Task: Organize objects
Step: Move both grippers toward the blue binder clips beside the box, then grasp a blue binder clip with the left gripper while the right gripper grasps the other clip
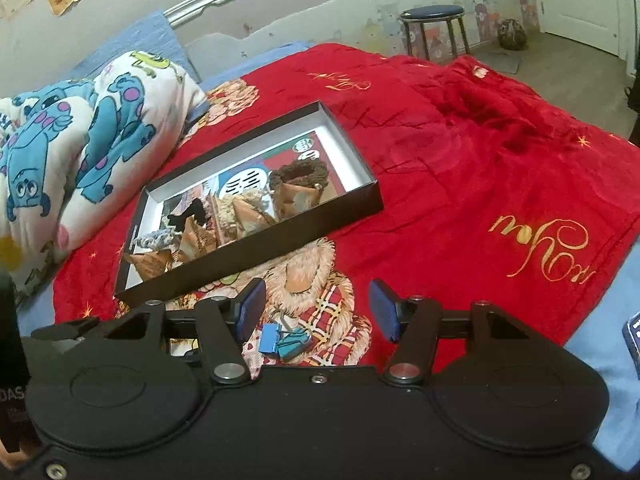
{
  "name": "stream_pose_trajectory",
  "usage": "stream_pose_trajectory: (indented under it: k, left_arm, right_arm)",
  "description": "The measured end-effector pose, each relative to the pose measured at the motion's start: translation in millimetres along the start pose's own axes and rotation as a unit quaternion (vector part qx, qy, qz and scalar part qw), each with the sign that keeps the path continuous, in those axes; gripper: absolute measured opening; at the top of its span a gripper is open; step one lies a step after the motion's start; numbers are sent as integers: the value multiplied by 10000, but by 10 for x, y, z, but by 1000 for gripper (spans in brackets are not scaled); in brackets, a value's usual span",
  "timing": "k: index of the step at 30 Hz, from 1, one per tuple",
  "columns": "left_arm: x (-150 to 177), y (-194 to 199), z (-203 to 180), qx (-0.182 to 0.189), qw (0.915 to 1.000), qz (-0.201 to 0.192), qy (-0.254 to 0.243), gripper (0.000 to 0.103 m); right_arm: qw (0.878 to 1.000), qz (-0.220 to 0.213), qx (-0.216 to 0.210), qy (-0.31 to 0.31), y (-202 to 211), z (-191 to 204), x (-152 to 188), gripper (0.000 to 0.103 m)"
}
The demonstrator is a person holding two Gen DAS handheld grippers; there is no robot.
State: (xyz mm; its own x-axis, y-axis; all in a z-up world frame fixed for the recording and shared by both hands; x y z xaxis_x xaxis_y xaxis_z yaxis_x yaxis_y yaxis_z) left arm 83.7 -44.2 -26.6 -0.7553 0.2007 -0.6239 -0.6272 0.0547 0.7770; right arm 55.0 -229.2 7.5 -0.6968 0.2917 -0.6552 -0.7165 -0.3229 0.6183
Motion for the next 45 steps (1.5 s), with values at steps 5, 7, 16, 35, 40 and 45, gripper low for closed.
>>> stream_pose_trajectory:
  k: [5, 7, 16, 35, 40, 45]
  left_arm:
    - [-1, 66, -96, 265, 9995, -153, 64, 88]
    - [2, 29, -147, 350, 9992, -122, 158, 88]
    - [-31, -160, -418, 647, 9968, -125, 446, 88]
    - [16, -144, -308, 180, 9989, -93, 432, 62]
    - [78, -62, -250, 64, 9993, -165, 338, 37]
    - [134, -66, -237, 15, 9992, -246, 304, 58]
  right_arm:
    - [9993, -179, 300, -108, 82, -69, -18, 55]
    - [9987, -259, 354, -241, 118, -144, -37, 55]
    - [9947, -237, 333, -942, 114, -497, -54, 56]
    - [9953, -215, 341, -875, 115, -481, -34, 54]
    - [9962, -141, 374, -777, 67, -452, -20, 53]
    - [9966, -76, 327, -753, 33, -447, -12, 52]
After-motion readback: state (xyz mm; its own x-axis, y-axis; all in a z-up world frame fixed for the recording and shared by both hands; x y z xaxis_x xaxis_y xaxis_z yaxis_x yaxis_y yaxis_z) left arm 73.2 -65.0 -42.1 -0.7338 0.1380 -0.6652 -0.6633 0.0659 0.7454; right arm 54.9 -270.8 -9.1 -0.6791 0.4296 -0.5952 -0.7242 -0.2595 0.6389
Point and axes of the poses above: each gripper's, at about its wrist camera, not at the fingertips, and y roughly against the way its jaws point, z to its left, x to its underside, the point moved 3 cm from there along -y, roughly the way its jaws point, and after that the axes turned 9 degrees about -x, right-handed, at the moved point
